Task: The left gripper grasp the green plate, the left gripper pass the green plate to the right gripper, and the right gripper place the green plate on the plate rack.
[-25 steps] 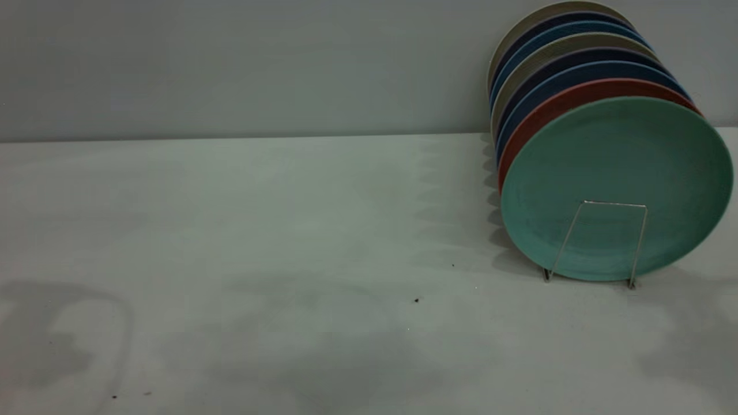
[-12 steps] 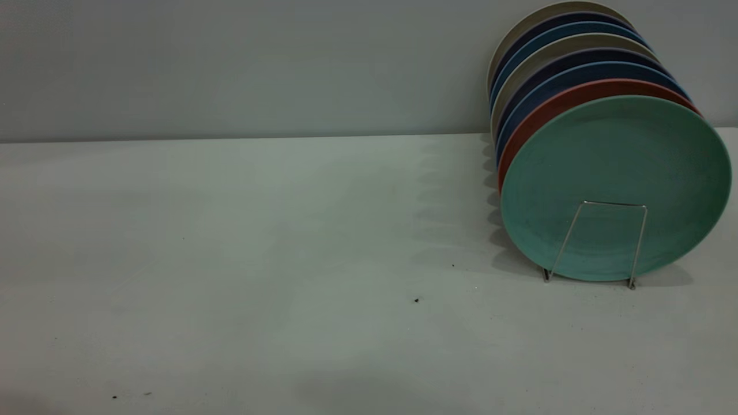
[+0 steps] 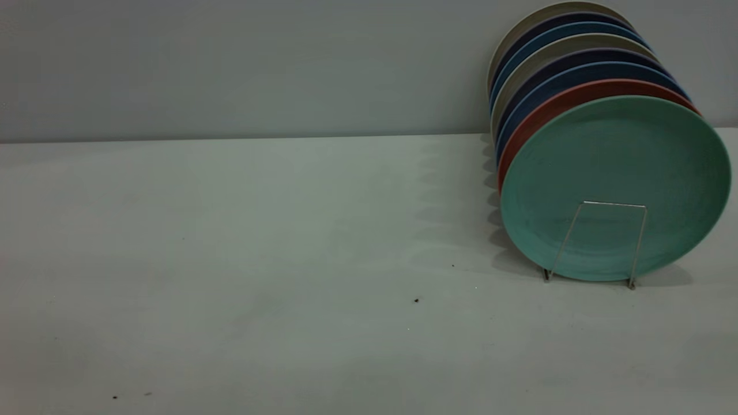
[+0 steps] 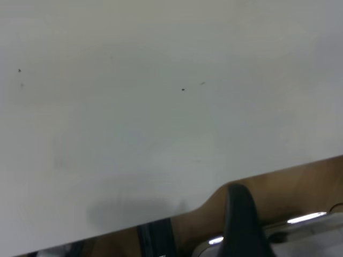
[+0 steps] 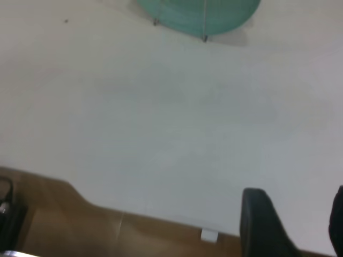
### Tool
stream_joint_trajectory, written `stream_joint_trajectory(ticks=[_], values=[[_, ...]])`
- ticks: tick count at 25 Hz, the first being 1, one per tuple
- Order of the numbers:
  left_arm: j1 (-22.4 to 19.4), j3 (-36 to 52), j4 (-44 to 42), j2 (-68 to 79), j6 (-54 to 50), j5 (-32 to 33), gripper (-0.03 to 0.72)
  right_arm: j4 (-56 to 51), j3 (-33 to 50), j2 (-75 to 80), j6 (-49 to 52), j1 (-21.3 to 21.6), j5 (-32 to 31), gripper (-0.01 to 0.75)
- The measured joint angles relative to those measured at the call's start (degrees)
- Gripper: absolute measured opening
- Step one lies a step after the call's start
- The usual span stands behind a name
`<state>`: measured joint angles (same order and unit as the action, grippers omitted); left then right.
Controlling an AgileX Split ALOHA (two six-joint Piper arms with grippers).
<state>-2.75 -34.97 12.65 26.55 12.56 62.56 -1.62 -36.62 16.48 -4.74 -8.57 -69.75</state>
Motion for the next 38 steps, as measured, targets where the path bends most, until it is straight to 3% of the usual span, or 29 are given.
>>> stream_joint_trajectory(ticks=[7, 15, 38], values=[[0.00, 2.71, -0.36, -13.25, -0.67, 1.99, 0.485, 0.05, 8.67, -8.36, -0.13, 0.00, 3.14, 0.326], [0.00, 6.71, -3.58, -22.29, -0.89, 2.66, 0.485, 0.81, 9.29, -9.80, -0.13, 0.00, 4.44, 0.326], [2.26, 6.94, -8.48, -23.15, -6.21, 2.62, 0.485, 3.87, 9.56, -9.80, 1.33, 0.00, 4.64, 0.326]])
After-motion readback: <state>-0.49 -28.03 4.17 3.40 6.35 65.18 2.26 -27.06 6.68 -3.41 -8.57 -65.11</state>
